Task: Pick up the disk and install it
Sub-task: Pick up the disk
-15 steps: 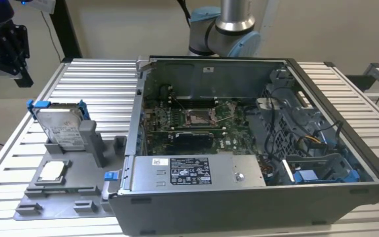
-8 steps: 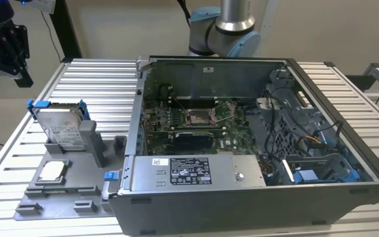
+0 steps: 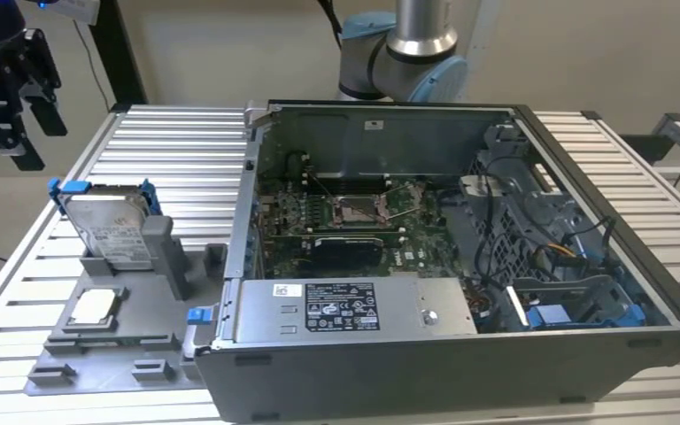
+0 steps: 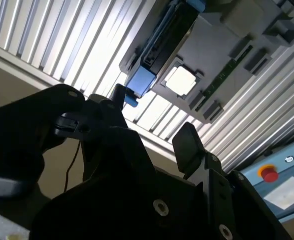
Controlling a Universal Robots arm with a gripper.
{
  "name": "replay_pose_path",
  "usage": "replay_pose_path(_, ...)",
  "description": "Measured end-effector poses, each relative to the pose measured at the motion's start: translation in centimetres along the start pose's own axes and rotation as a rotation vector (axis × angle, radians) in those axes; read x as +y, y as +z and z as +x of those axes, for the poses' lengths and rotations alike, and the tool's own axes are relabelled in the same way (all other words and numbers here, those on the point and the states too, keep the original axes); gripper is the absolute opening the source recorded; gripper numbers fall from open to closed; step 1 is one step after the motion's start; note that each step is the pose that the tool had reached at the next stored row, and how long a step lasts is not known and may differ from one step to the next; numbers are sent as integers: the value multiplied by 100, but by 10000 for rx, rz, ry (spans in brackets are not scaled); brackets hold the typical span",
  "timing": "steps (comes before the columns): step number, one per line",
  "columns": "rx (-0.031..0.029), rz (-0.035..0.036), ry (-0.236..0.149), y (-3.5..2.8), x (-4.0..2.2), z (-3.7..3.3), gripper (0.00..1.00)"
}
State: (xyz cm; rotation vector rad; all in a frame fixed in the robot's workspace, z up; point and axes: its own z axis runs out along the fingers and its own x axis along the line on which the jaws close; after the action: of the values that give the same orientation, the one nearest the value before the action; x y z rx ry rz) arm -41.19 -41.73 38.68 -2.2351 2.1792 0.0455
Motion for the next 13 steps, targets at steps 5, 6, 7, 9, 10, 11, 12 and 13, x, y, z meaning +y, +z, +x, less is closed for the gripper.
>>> replay_pose_path(5,7,0,0,0,0,0,100)
replay_pose_path(6,8,1,0,1,0,0,100)
replay_pose_path(7,8,0,0,1,0,0,100)
replay_pose_path(9,7,1,0,7,-1,0,100)
replay_pose_path(10,8,1,1,13,-1,0,100)
replay_pose_path(11,8,0,2,23,-3,0,100)
replay_pose_path(12,7,1,2,34,-4,0,100)
replay_pose_path(13,8,1,1,47,-8,1,100)
